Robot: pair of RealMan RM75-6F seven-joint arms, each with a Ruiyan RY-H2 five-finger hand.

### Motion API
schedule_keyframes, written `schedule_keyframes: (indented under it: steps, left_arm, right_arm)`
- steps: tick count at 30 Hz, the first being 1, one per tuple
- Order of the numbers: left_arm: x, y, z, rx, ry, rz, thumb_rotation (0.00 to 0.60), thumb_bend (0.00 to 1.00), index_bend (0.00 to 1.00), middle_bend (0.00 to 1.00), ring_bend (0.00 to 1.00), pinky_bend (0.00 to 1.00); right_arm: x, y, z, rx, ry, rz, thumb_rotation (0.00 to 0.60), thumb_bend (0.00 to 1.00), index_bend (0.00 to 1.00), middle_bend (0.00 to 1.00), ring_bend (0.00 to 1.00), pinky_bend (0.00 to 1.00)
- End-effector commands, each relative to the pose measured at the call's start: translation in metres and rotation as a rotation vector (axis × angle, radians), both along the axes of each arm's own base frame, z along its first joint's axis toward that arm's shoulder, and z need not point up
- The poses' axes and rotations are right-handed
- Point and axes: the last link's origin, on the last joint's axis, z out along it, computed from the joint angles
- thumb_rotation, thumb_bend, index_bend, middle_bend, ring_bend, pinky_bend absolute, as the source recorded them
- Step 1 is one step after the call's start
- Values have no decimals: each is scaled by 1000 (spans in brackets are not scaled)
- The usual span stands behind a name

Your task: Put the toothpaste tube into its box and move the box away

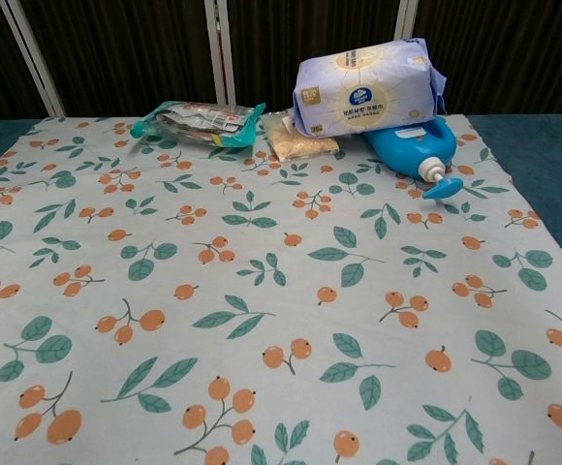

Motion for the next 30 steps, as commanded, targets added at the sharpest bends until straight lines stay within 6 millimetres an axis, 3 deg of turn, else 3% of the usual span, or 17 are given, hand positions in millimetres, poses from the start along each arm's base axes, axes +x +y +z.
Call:
schedule_keyframes:
  steps: [1,16,30]
  left_arm:
    - [-2,1,-1,-2,-16,12,600,128,221,251,287,342]
    - [-3,0,-5,-21,-31,30,600,128,223,248,287,342]
    - [-3,0,-5,-30,-53,49,600,128,227,248,287,342]
  right_arm:
    - [0,-1,0,-55,18,-18,600,400,423,543,488,617]
    - [6,-4,-6,-67,10,-13,600,400,319,486,425,616]
    - [3,-5,-8,-105,56,-50,600,400,303,466,412,598]
